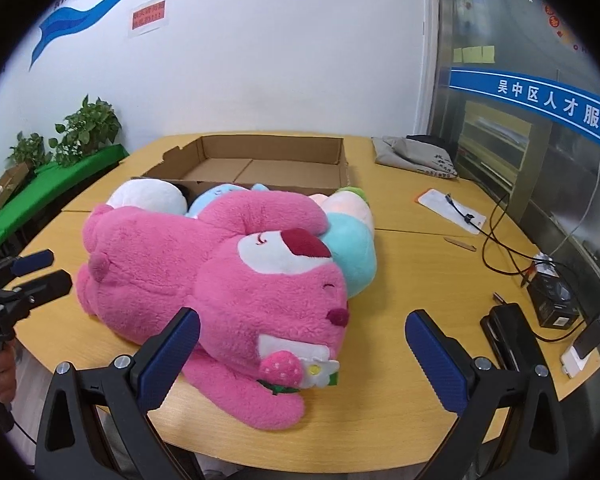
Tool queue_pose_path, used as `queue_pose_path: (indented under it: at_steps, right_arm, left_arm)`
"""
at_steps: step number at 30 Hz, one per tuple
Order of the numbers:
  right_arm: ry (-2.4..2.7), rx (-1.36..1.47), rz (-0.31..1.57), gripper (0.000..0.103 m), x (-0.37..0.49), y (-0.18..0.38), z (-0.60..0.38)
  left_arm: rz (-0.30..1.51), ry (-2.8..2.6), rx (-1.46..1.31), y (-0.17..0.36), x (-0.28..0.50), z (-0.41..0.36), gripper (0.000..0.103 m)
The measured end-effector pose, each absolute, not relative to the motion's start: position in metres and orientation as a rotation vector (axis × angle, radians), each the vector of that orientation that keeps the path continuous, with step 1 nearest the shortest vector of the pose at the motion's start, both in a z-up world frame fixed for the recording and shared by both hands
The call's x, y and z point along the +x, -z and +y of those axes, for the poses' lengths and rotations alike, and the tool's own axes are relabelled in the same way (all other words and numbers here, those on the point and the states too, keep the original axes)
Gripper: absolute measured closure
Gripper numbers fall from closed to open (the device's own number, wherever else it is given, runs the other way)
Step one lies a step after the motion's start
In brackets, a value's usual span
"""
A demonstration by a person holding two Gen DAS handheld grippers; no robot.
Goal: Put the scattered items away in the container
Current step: 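Move both grippers toward the large pink plush bear, then close both grippers together on the pink plush bear's body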
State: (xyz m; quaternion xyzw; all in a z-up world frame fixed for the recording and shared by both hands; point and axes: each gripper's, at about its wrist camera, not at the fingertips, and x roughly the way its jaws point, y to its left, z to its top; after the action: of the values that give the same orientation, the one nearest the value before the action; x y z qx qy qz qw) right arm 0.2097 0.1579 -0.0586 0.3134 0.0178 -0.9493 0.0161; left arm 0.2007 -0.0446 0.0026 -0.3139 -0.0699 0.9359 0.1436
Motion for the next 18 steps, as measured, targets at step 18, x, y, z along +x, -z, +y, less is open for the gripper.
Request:
queue_pose_path:
  at_steps: [18]
  right_arm:
    - [2.828,1.007,-0.028,0.0,0.186,0.065,0.156]
  left_arm:
    - [-0.296,-2.637,-0.962,0.005,0.181,-0.05,0.0]
